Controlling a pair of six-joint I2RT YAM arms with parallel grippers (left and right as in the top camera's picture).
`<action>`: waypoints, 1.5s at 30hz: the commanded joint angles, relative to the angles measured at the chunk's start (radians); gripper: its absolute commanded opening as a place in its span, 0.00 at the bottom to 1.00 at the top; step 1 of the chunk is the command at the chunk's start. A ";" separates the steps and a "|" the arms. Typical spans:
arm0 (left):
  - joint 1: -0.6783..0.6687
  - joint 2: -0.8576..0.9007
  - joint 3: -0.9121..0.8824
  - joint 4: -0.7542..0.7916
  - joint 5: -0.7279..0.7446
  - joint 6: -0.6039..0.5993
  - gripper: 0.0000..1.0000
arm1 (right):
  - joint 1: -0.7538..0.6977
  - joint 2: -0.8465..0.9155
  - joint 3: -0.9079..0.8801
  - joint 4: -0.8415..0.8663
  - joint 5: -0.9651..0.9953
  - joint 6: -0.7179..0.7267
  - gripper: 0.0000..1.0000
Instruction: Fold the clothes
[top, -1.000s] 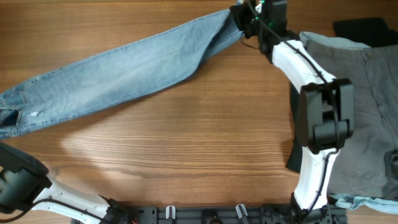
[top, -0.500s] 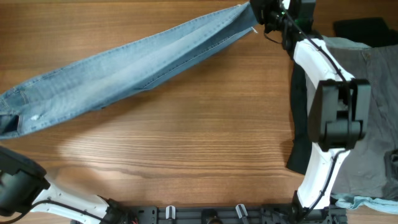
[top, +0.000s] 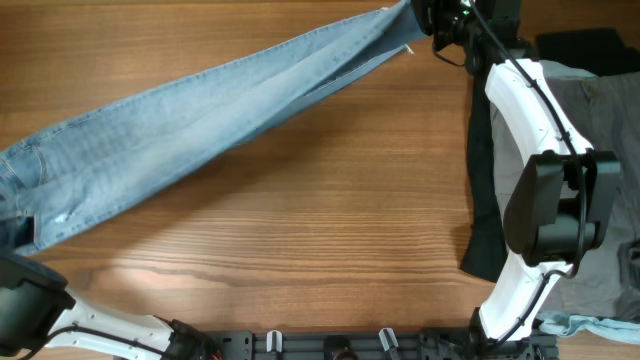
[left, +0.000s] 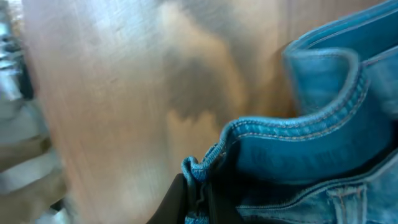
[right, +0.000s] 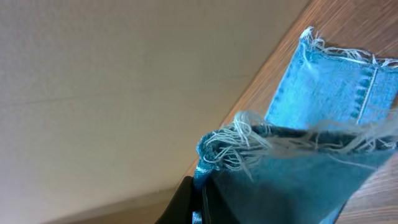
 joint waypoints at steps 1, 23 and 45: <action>0.019 -0.028 0.026 -0.066 -0.251 -0.012 0.04 | -0.016 -0.008 0.013 -0.003 0.078 0.000 0.04; 0.003 -0.034 0.023 0.286 0.080 -0.018 0.04 | 0.011 -0.007 0.013 -0.011 0.134 -0.054 0.04; 0.108 -0.209 -0.018 -0.209 -0.043 -0.024 0.04 | -0.053 -0.011 0.013 -0.023 0.115 -0.074 0.04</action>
